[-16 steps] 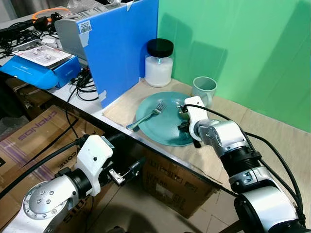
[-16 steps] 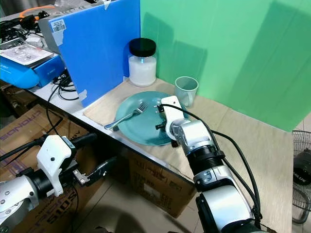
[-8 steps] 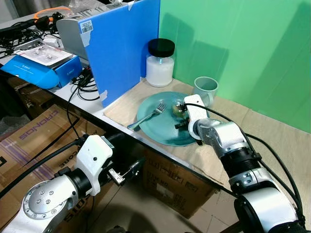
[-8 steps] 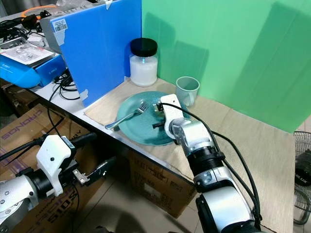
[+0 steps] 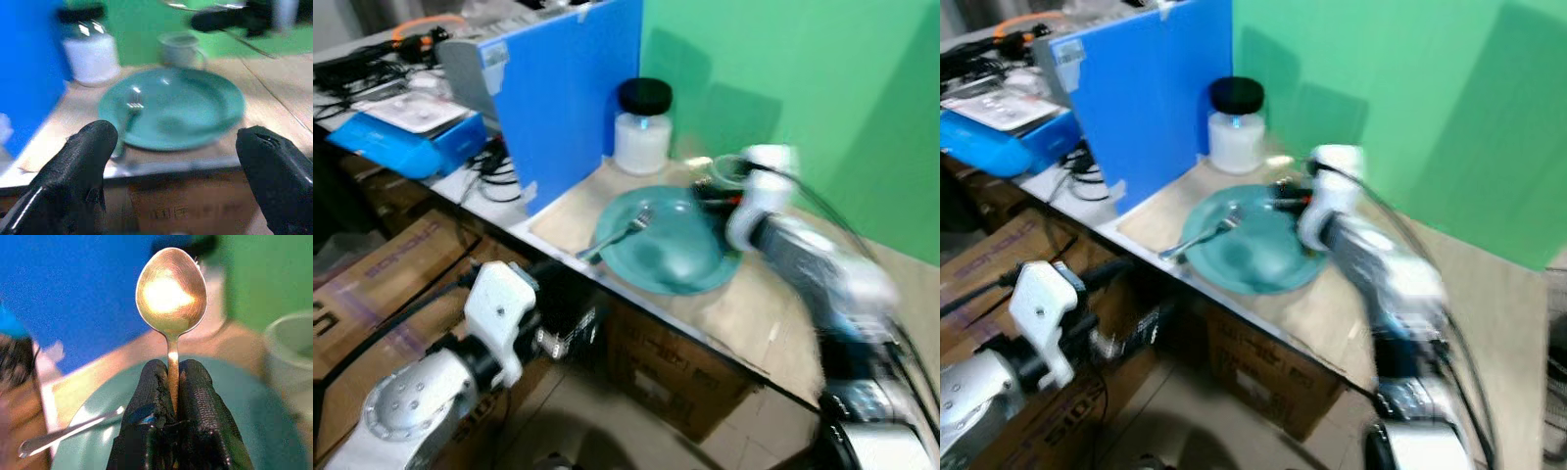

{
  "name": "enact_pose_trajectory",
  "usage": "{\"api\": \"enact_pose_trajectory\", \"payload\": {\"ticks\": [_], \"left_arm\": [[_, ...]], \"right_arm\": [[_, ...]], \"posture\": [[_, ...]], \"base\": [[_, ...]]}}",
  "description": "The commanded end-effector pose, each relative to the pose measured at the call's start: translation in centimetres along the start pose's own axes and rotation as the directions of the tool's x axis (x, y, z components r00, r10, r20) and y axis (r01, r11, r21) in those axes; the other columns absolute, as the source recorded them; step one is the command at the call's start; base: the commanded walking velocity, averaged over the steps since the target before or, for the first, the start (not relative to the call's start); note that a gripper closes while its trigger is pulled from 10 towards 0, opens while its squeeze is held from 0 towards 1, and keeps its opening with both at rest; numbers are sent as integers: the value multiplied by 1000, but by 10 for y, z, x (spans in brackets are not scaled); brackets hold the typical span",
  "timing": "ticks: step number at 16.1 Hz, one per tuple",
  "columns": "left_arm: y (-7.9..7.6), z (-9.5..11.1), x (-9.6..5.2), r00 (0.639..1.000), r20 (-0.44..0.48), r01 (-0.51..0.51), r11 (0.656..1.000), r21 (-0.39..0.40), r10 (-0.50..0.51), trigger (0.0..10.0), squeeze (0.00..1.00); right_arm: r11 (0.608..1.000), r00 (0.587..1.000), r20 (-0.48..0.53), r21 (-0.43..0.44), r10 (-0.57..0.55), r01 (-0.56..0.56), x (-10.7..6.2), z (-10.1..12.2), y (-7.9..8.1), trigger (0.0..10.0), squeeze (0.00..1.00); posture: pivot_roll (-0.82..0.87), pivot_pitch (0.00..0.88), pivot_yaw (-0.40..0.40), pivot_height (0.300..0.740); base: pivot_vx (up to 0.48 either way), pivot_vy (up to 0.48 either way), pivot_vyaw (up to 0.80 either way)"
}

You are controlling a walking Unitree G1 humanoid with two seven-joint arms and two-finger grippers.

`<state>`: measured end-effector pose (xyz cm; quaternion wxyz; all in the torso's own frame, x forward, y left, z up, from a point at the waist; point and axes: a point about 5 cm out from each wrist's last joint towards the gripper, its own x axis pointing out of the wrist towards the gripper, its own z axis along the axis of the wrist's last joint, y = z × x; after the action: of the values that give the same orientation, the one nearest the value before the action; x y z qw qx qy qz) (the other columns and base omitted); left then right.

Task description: Setting the table

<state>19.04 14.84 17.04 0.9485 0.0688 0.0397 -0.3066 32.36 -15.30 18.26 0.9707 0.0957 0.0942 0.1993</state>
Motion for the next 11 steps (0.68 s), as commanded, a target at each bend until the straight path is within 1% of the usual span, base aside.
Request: {"api": "enact_pose_trajectory", "payload": {"ticks": [1, 2, 3, 4, 5, 6, 7, 8, 9, 10, 11], "left_arm": [[2, 7, 3, 998, 37, -53, 998, 23, 52, 10000, 0], [3, 6, 5, 996, 39, -79, 996, 27, 78, 10000, 0], [6, 7, 9, 991, 46, -128, 991, 33, 127, 10000, 0], [11, 8, 14, 982, 64, -182, 983, 34, 180, 10000, 0], [15, 11, 18, 968, 84, -240, 969, 60, 235, 10000, 0], [16, 12, 19, 964, 90, -255, 964, 69, 249, 10000, 0], [19, 11, 19, 939, 91, -335, 941, 40, 331, 10000, 0], [21, 7, 18, 925, 77, -374, 927, 17, 372, 10000, 0], [21, 5, 17, 921, 68, -387, 922, 15, 385, 10000, 0], [20, 1, 16, 913, 48, -408, 913, 26, 406, 10000, 0], [17, -2, 16, 906, 42, -423, 906, 17, 422, 10000, 0]], "right_arm": [[999, 996, 89, -33, -13, 16, -15, 16, -4, 10000, 0], [999, 995, 99, -41, -29, 33, -22, 17, -5, 10000, 0], [995, 989, 129, -51, -73, 80, -31, 20, -8, 10000, 0], [986, 975, 174, -59, -142, 154, -42, 24, -14, 10000, 0], [977, 958, 208, -32, -199, 210, -52, 26, -19, 10000, 0], [974, 953, 215, -25, -216, 226, -55, 26, -20, 10000, 0], [963, 948, 200, -61, -247, 264, -62, 19, -18, 10000, 0], [969, 955, 186, -48, -230, 243, -64, 16, -14, 10000, 0], [970, 956, 185, -42, -227, 239, -65, 15, -12, 10000, 0], [965, 948, 206, -57, -241, 258, -66, 15, -10, 10000, 0], [962, 948, 199, -66, -247, 264, -66, 11, -5, 10000, 0]], "posture": [[-34, 0, 41, 740], [-34, 0, 41, 740], [-52, 0, 44, 740], [-64, 0, 48, 740], [-69, 0, 52, 740], [-69, 0, 52, 740], [-83, 0, 61, 740], [-92, 0, 57, 740], [-93, 0, 55, 740], [-94, 0, 47, 740], [-88, 0, 27, 740]], "base": [[0, 0, 0], [0, 0, 0], [0, 0, -788], [0, 0, -788], [0, 0, -800], [0, 0, -800], [0, 0, -800], [0, 0, -800], [0, 0, -800], [0, 0, -800], [0, 0, -800]]}}
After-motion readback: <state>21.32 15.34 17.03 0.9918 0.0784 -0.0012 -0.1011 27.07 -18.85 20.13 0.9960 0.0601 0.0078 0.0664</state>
